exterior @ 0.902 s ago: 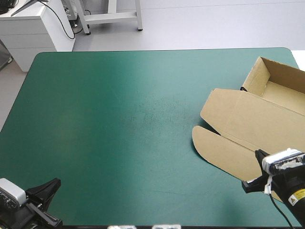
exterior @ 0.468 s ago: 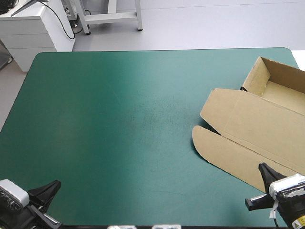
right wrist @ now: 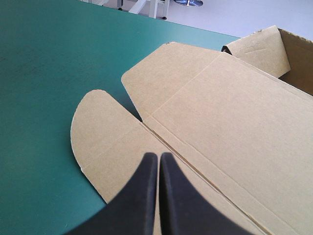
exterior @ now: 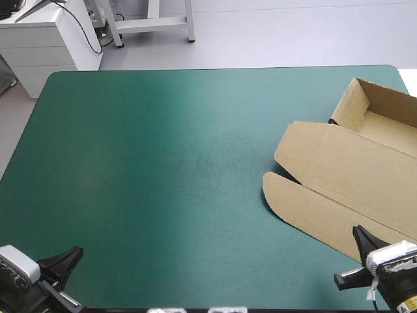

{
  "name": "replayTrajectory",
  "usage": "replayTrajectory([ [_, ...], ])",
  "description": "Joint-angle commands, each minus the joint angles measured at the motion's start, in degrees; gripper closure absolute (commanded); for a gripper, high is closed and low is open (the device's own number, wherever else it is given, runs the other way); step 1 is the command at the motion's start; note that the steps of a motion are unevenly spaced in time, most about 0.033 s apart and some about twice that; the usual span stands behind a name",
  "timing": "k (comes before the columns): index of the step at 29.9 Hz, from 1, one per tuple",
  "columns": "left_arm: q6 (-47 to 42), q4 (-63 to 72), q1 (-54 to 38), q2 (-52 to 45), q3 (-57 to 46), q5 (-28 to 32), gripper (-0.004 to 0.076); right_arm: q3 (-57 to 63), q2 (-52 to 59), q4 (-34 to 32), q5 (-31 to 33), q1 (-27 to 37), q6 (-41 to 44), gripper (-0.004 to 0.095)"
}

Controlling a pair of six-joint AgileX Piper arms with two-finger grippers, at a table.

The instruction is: Fold the box

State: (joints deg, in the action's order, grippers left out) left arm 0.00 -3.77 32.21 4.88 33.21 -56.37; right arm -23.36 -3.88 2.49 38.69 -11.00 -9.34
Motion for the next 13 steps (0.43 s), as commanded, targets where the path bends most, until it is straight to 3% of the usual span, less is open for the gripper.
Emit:
replayTrajectory([
  [1, 0.0, 0.08, 0.24, 0.98, 1.27, 3.96, 0.0731, -1.37, -0.83, -0.16, -3.95, 0.08, -0.1, 0.091],
  [13, 1.55, -0.31, 0.24, 0.53, -0.45, 4.65, 0.0731, -1.37, -0.83, 0.04, -3.34, 0.08, 0.32, 0.091],
])
